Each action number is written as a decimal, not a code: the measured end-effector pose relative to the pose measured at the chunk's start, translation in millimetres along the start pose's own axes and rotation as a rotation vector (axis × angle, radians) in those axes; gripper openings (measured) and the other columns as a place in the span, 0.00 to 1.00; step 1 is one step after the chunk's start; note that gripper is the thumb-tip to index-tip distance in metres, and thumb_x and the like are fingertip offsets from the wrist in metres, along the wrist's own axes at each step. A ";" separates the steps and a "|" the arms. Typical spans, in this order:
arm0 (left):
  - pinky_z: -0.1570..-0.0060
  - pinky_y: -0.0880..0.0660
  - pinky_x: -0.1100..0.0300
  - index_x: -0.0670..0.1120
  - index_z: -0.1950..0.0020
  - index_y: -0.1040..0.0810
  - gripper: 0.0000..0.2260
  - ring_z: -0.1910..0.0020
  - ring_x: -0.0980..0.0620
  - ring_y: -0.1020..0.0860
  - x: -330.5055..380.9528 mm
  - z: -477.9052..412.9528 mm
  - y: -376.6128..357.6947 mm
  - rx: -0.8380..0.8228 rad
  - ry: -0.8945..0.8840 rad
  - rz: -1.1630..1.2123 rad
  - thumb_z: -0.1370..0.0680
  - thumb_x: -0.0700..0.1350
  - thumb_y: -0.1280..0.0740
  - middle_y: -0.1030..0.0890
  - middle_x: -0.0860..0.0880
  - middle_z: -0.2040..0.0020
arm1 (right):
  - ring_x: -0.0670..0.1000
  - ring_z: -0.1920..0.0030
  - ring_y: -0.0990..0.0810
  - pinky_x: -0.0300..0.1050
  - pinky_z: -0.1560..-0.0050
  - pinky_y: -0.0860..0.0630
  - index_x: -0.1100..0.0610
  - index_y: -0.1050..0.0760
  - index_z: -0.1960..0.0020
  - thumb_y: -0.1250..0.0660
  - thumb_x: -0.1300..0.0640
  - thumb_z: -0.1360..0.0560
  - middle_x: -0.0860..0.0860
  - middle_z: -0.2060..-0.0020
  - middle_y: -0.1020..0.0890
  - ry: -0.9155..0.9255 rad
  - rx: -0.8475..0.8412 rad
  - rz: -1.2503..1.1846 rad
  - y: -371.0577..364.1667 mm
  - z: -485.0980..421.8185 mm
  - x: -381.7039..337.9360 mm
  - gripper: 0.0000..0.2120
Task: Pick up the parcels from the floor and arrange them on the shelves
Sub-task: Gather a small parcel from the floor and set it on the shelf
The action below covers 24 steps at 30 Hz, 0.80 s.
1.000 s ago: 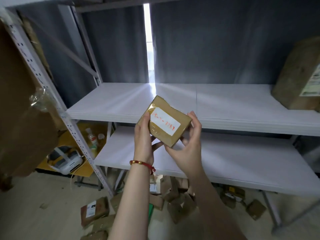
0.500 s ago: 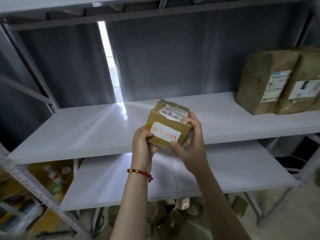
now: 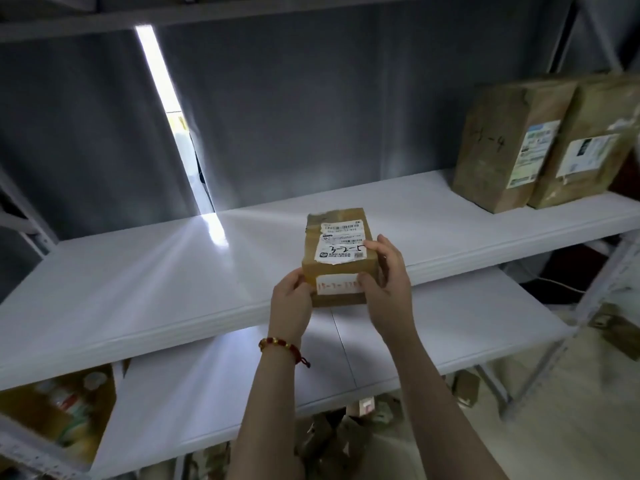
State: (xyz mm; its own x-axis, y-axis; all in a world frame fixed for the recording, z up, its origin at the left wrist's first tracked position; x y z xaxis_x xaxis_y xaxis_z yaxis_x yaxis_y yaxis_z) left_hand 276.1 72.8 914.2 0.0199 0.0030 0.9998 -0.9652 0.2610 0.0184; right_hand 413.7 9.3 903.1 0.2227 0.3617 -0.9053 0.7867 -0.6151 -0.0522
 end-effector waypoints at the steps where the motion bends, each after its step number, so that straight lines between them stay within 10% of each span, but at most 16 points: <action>1: 0.48 0.19 0.46 0.44 0.53 0.17 0.16 0.50 0.42 0.17 -0.3 -3.2 0.3 -0.008 0.011 0.012 0.24 0.31 0.42 0.15 0.42 0.52 | 0.47 0.29 0.32 0.57 0.37 0.23 0.37 0.27 0.41 0.39 0.68 0.28 0.36 0.33 0.31 -0.011 0.005 0.005 -0.8 -1.5 3.1 0.28; 7: 0.47 0.20 0.43 0.47 0.62 0.20 0.14 0.52 0.42 0.17 -1.4 -22.3 -6.3 -0.019 0.045 0.030 0.20 0.50 0.38 0.16 0.41 0.54 | 0.45 0.43 0.20 0.41 0.53 0.19 0.54 0.27 0.35 0.41 0.70 0.22 0.48 0.41 0.20 -0.057 0.076 -0.047 -0.2 -4.4 8.3 0.20; 12: 0.49 0.19 0.43 0.46 0.56 0.20 0.19 0.52 0.45 0.16 -4.1 -29.6 -13.1 -0.027 0.042 -0.020 0.29 0.62 0.35 0.15 0.44 0.54 | 0.46 0.43 0.20 0.50 0.47 0.19 0.50 0.26 0.38 0.40 0.64 0.20 0.43 0.44 0.18 -0.038 0.071 -0.031 9.5 -12.3 13.8 0.15; 24: 0.50 0.19 0.41 0.45 0.52 0.19 0.23 0.52 0.44 0.16 3.1 -62.5 -79.4 -0.073 0.008 -0.153 0.25 0.64 0.39 0.15 0.45 0.53 | 0.44 0.43 0.19 0.41 0.50 0.19 0.46 0.27 0.39 0.40 0.50 0.20 0.41 0.43 0.19 0.006 0.054 0.049 61.0 -68.2 33.7 0.11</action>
State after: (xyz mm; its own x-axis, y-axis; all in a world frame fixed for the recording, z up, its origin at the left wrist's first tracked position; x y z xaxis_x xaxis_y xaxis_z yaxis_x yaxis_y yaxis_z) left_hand 369.1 112.4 915.4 0.1676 -0.0345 0.9853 -0.9292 0.3283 0.1695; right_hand 508.5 31.7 898.2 0.2636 0.3344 -0.9048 0.7427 -0.6689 -0.0309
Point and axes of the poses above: each hand's wrist, its own z-axis away from the middle knuckle, its own y-axis out of the back of the hand, x = y × z, the point moved 2 cm from there along -z, towards the middle knuckle
